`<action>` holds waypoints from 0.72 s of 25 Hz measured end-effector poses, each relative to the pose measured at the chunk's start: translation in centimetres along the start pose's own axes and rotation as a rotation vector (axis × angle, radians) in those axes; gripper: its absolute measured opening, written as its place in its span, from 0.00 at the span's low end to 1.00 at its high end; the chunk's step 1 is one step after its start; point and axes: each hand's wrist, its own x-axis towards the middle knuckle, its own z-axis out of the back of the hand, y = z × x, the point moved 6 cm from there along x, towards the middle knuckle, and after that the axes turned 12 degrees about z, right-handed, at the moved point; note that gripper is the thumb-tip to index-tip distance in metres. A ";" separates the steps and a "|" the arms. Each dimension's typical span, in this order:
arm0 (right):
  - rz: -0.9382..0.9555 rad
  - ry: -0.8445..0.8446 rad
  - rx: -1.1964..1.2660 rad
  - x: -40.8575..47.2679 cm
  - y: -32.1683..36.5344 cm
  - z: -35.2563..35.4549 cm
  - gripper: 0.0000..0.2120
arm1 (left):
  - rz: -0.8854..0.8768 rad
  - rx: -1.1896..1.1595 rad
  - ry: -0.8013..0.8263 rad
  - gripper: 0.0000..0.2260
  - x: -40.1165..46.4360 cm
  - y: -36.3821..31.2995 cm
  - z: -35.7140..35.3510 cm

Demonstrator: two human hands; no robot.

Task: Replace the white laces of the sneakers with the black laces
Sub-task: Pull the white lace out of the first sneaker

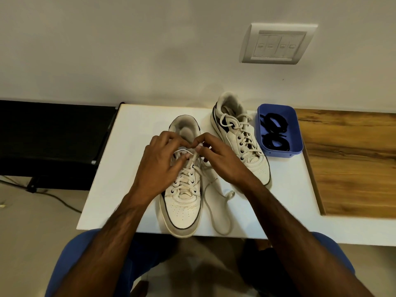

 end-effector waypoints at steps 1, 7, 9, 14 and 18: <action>0.012 -0.002 -0.004 0.0 0.0 0.0 0.06 | 0.004 0.005 -0.022 0.13 0.1 0.2 0.1; 0.025 -0.006 -0.005 0.1 -0.1 -0.1 0.07 | -0.058 0.090 -0.109 0.08 0.0 -0.1 0.2; 0.022 -0.006 -0.009 0.1 -0.1 0.0 0.07 | 0.020 -0.139 -0.157 0.02 0.1 0.3 0.8; 0.015 -0.016 0.000 -0.1 0.1 0.2 0.07 | 0.508 -0.719 -0.317 0.05 0.0 4.6 3.4; 0.013 -0.011 0.006 0.0 0.1 0.0 0.07 | 0.124 -0.043 -0.194 0.13 0.1 0.7 2.0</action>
